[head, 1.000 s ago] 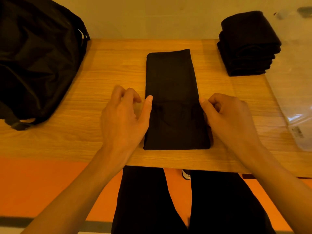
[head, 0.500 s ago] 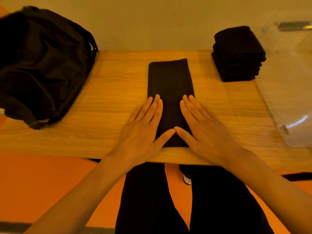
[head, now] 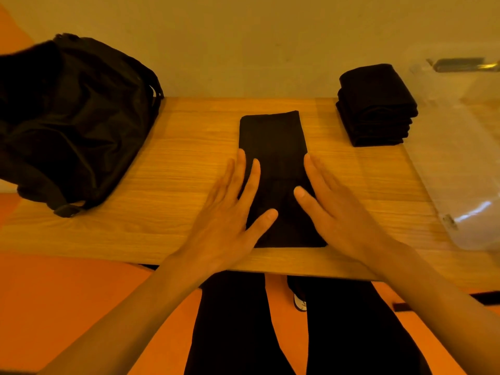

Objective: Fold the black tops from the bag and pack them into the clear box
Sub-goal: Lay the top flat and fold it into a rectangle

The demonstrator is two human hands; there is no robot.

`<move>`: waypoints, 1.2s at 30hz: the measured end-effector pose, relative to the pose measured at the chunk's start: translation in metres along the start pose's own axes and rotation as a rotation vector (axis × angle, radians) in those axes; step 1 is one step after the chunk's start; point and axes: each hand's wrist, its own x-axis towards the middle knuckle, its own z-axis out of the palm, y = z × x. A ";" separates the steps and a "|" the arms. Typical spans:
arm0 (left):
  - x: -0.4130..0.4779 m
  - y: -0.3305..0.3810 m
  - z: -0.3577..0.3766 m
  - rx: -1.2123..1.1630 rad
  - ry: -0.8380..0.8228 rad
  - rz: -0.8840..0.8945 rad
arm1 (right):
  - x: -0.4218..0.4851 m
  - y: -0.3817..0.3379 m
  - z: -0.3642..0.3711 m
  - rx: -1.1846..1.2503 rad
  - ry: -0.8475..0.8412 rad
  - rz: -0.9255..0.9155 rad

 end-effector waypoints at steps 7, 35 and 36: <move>0.115 -0.027 -0.034 -0.129 0.276 -0.285 | 0.132 -0.009 -0.029 0.266 0.291 0.161; 0.185 -0.078 -0.038 -0.507 0.179 -0.230 | 0.199 0.012 -0.066 0.391 0.039 0.307; 0.184 -0.076 -0.037 -0.513 0.189 -0.236 | 0.197 0.014 -0.065 0.407 0.052 0.303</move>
